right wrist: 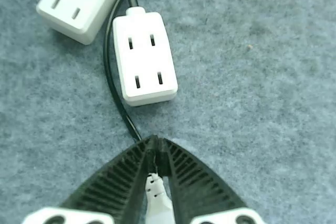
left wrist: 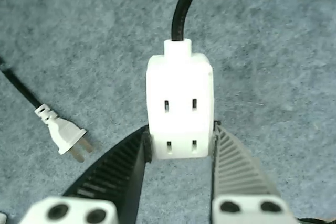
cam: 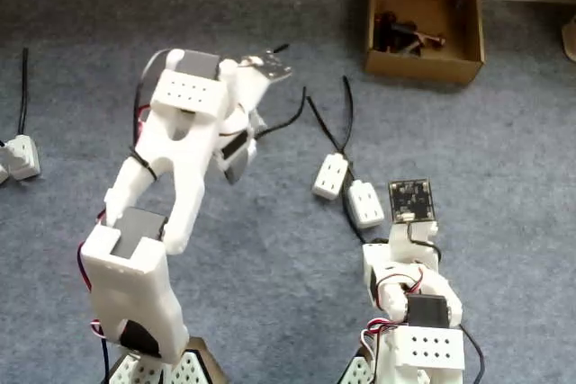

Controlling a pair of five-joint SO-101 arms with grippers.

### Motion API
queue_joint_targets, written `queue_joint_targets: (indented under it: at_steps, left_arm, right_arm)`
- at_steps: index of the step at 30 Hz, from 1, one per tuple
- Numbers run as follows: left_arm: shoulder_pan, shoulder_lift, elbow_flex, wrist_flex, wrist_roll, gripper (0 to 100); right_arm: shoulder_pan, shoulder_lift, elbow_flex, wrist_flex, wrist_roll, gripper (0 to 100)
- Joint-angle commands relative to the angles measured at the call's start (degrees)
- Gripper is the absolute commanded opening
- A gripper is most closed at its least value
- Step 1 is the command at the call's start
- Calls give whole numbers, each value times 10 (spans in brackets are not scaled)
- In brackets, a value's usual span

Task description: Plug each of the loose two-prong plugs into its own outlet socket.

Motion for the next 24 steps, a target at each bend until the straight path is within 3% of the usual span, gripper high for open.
queue_joint_targets:
  at_steps: [1,16,24]
  left_arm:
    - [41,-6,4,0,11,29]
    - [57,-6,132,-108,11,29]
    - [57,-6,155,-147,55,30]
  right_arm:
    - [-5,-5,-3,-9,8,9]
    - [-5,-5,-3,-9,8,9]
    - [-5,-5,-3,-9,8,9]
